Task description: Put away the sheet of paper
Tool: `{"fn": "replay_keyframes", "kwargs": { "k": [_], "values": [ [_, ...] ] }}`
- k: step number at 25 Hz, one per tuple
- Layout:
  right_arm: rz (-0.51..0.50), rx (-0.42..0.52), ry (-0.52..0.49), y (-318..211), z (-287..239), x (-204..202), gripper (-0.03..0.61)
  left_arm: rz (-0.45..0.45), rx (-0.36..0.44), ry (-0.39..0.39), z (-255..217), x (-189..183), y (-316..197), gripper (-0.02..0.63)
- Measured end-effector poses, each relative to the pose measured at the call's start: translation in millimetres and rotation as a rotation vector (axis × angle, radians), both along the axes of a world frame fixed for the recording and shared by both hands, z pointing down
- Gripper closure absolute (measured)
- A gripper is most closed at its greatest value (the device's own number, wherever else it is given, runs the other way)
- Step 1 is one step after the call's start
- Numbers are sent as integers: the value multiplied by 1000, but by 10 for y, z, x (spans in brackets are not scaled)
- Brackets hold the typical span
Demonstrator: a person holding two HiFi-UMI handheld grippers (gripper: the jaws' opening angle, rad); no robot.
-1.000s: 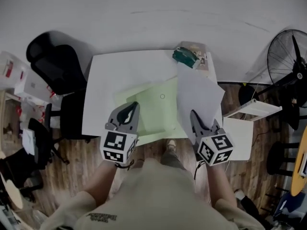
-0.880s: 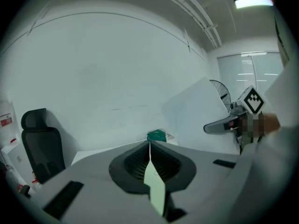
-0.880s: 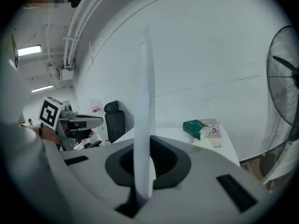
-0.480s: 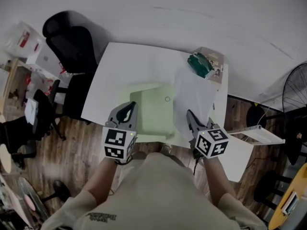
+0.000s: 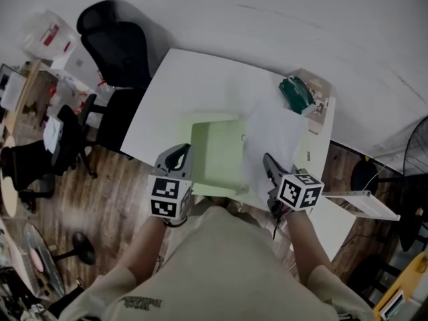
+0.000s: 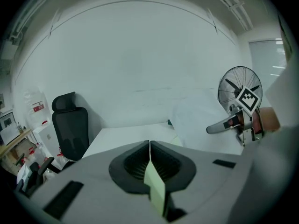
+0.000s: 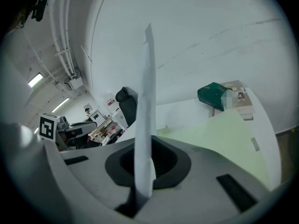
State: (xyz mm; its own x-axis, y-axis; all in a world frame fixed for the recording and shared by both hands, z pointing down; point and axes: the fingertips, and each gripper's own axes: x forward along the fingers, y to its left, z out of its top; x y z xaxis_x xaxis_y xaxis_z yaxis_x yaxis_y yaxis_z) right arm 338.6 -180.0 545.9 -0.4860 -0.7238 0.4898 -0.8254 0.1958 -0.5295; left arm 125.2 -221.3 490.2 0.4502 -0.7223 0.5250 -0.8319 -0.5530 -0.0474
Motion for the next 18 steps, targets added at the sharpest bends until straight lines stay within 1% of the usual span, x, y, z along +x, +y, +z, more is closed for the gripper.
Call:
{"fn": "replay_keyframes", "kwargs": {
  "k": [3, 7, 14, 18],
  "values": [
    [-6, -37, 15, -10, 153, -23, 555, -12, -25, -10, 116, -84, 2, 591],
    [-18, -73, 88, -29, 342, -33, 555, -12, -64, -15, 277, -165, -38, 591],
    [-21, -156, 103, -67, 699, -111, 554, 1, -150, -35, 663, -340, -114, 591],
    [-28, -193, 170, -90, 898, -101, 555, 19, -187, -54, 871, -446, -137, 591]
  ]
}}
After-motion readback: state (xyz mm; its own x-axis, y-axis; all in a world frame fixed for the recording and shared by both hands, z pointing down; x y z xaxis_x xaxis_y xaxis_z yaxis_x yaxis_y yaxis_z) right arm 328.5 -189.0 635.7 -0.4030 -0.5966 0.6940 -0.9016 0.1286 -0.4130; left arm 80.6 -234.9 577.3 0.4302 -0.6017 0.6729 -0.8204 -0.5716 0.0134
